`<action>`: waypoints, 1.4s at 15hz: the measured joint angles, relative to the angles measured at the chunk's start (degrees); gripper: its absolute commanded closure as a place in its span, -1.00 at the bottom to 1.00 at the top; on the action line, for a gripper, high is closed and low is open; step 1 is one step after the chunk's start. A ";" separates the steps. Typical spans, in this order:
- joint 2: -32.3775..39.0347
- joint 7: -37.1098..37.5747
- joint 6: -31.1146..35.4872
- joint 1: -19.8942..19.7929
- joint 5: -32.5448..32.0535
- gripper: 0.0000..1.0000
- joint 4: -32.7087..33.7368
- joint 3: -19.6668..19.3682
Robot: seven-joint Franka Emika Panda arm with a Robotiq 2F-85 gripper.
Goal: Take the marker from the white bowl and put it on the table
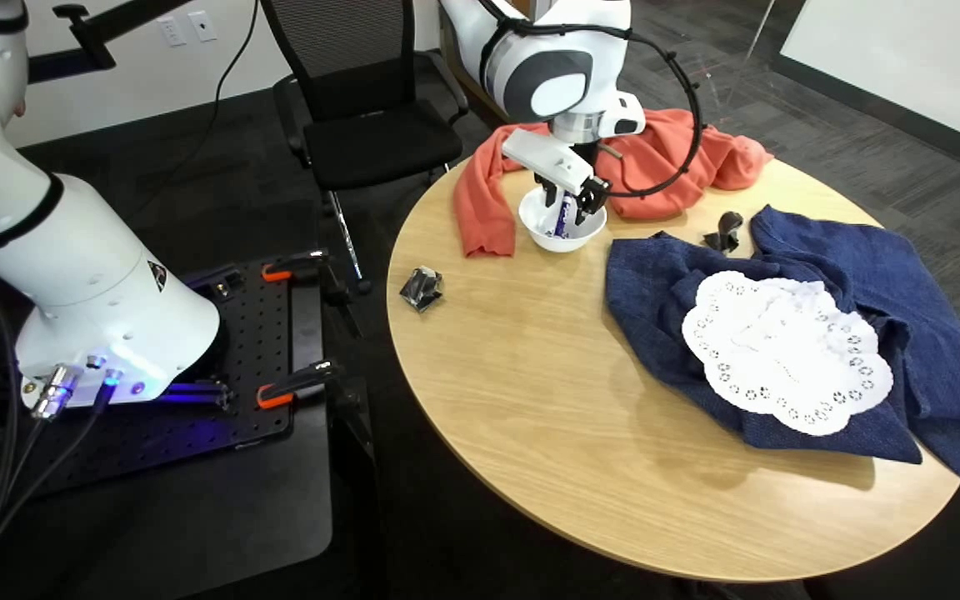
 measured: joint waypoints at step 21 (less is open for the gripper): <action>-18.92 18.75 -0.19 3.56 -1.84 0.90 -9.44 -4.51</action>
